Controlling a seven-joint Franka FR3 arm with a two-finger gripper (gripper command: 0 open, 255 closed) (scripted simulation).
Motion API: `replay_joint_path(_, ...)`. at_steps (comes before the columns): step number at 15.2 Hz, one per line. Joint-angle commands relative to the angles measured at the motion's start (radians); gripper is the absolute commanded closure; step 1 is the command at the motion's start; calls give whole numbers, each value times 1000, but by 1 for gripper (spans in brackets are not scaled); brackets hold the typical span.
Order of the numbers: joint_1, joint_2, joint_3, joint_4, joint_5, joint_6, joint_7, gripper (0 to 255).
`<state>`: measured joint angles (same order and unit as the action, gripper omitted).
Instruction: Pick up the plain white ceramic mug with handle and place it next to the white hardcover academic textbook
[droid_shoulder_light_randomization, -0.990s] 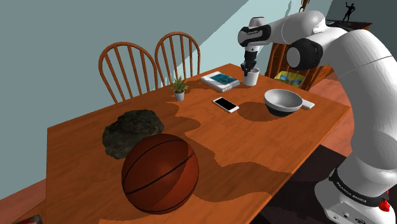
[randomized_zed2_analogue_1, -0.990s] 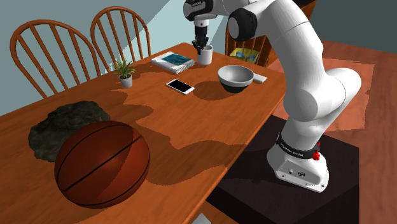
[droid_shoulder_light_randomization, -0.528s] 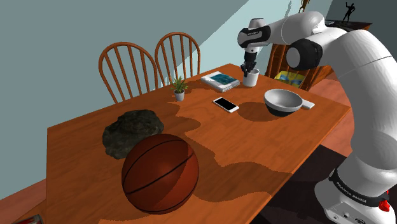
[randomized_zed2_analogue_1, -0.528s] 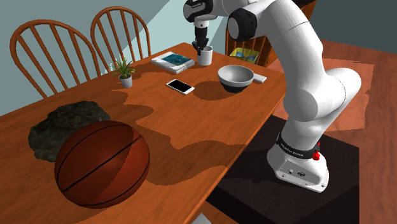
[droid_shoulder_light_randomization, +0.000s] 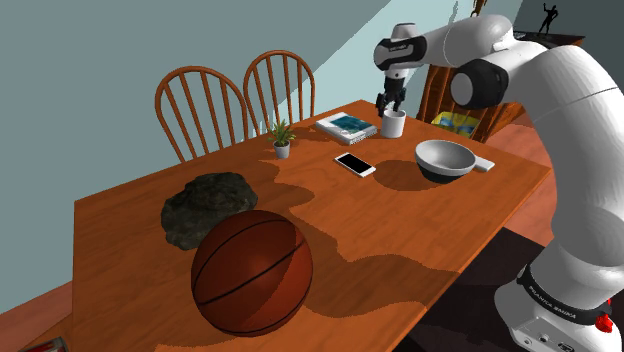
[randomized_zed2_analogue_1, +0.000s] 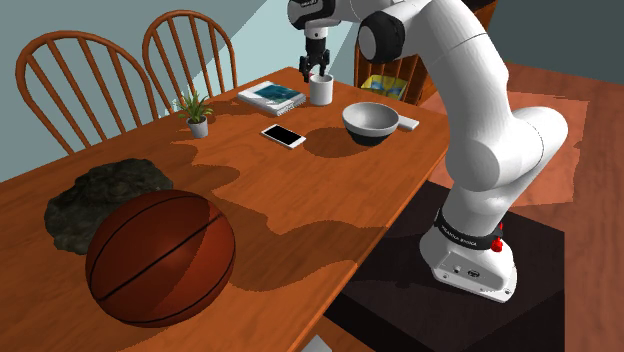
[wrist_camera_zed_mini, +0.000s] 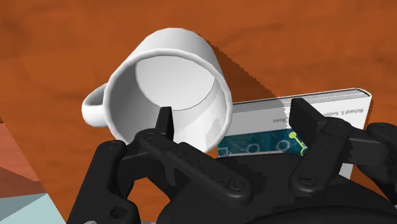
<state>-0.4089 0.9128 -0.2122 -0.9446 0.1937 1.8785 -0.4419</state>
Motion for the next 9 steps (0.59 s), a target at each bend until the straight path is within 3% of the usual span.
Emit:
replay_joint_path(1,-5,-15,-2,32,-3,-47,0,0)
replay_joint_path(9,-7,-19,-3,52,-4,-70,2,0)
